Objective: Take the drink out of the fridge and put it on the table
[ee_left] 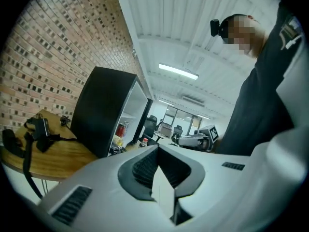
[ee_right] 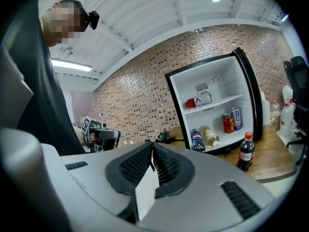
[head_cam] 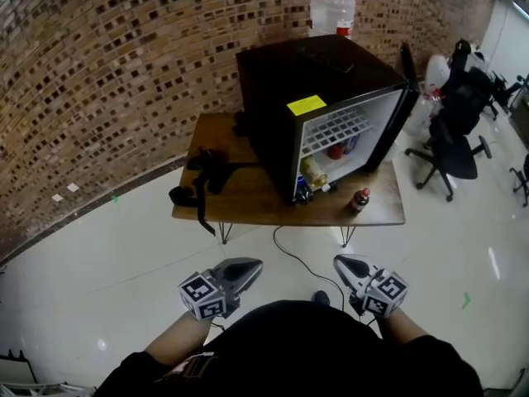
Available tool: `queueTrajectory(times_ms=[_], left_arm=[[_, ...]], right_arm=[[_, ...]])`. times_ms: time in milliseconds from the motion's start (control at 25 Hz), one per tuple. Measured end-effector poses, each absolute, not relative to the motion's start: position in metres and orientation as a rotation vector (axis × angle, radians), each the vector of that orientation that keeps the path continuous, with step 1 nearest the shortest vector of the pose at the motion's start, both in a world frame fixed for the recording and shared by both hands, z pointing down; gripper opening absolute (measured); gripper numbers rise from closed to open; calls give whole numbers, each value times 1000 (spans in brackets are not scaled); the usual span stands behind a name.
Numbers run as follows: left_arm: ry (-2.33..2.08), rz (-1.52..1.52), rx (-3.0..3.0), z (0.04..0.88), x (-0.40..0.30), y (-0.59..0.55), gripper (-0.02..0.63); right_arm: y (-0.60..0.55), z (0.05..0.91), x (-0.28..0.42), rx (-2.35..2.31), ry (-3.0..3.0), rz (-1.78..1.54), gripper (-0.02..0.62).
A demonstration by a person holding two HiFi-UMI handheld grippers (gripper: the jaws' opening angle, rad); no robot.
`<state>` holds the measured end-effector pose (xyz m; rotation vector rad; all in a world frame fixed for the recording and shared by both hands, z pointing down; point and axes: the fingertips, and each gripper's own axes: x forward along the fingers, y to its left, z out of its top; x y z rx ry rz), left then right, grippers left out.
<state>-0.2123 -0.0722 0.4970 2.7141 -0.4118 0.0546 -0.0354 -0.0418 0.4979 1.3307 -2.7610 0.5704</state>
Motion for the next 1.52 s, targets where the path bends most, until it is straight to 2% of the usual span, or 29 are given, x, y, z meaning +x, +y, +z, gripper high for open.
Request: queueTrajectory(times_ms=[120,240,760,1240,1520], left_arm=[[-419,8,2706,488,-248,-48,2],[-454,-31,2713,478,-255,-28,2],[-738,-111,2693,460,-167,45,2],[-774,-62,2732,448,-237,51,2],[-718,-72,2736,446,-231,54,2]], right_arm=[[-29,487,-69,1327,-2786,563,0],[-14,479,-79,1281,-2808,511,0],[50,470,-25,982,-2931,507,3],[59,464,-86,965,-2926,428,4],[62,455,-83,996,-2923,386,3]])
